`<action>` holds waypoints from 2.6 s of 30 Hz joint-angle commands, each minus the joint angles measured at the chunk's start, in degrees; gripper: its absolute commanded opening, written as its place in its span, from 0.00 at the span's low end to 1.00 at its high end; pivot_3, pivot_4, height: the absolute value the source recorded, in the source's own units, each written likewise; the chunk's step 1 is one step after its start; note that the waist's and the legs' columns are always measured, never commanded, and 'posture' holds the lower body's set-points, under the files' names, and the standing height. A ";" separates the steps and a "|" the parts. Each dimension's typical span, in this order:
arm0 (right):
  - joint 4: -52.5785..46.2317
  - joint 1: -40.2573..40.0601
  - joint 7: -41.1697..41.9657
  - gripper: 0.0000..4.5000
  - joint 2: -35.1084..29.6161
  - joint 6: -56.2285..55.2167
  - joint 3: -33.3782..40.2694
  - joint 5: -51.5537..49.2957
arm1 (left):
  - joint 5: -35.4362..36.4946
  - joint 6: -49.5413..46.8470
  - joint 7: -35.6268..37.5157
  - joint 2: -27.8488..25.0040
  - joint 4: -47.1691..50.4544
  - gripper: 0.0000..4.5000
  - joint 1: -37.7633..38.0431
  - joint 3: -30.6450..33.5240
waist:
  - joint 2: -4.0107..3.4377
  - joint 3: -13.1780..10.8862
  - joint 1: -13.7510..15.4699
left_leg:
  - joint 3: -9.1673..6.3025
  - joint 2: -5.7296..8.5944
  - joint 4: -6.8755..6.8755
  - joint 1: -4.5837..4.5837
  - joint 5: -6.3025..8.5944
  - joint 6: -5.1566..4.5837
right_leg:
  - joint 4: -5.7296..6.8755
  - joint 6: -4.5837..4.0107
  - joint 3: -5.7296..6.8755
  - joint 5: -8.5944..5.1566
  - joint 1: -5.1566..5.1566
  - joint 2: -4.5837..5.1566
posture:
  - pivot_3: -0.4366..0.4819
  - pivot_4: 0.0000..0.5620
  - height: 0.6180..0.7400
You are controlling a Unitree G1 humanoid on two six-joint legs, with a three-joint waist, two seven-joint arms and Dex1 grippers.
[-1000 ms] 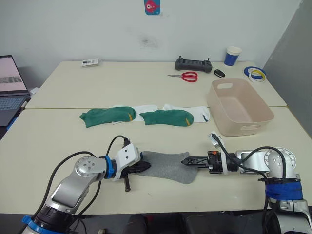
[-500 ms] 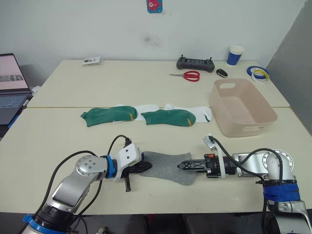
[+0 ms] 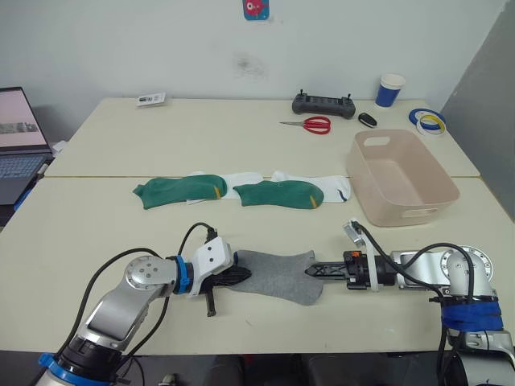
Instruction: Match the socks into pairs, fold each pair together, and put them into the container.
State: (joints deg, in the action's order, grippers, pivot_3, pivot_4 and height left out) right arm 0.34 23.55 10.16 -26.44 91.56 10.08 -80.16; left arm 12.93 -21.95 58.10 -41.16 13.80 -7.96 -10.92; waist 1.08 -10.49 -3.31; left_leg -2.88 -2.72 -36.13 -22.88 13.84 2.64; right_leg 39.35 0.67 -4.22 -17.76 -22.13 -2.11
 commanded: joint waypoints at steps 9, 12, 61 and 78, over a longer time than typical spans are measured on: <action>0.57 1.06 9.62 0.01 -9.96 0.93 0.73 2.03 | 2.82 -4.73 0.82 2.51 2.30 0.00 -3.06 -1.11 | 0.01 -0.02 0.23 | 0.00 0.02 0.04 -0.12 0.00 -0.01 | -0.27 0.03 0.04 0.02 0.00 0.02 | 0.48 0.27 1.00; 0.91 1.56 12.27 0.01 -11.74 0.93 0.35 3.20 | 4.67 -6.53 0.81 3.32 4.07 0.00 -3.59 -1.27 | 0.02 -0.02 0.27 | 0.00 0.01 0.07 -0.14 0.02 -0.03 | -0.28 0.02 0.04 0.02 -0.03 0.01 | 0.48 0.27 1.00; -5.02 8.23 8.66 0.01 11.76 -1.09 -6.68 9.50 | -2.91 -7.60 -4.37 3.71 1.21 0.00 -5.70 -6.91 | -0.01 0.00 0.17 | -0.05 0.00 0.04 -0.08 0.01 -0.03 | -0.18 0.07 0.07 0.07 0.02 0.00 | 0.48 0.27 1.00; -1.99 8.49 11.77 0.07 15.32 -6.77 -10.14 20.57 | -3.04 -7.98 -4.59 3.19 1.47 0.00 -5.43 -6.66 | -0.02 0.00 0.15 | -0.05 -0.01 0.04 -0.07 0.01 -0.03 | -0.17 0.07 0.08 0.07 0.01 0.00 | 0.48 0.27 1.00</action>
State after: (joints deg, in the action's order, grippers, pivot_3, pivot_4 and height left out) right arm -0.67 31.57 21.08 -11.55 85.58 -0.16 -59.58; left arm 11.11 -28.76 54.18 -37.48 16.00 -13.82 -17.11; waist 1.06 -10.49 -3.16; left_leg -2.94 -2.72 -36.08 -22.95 13.85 2.61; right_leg 39.18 0.74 -4.14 -17.68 -22.12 -2.11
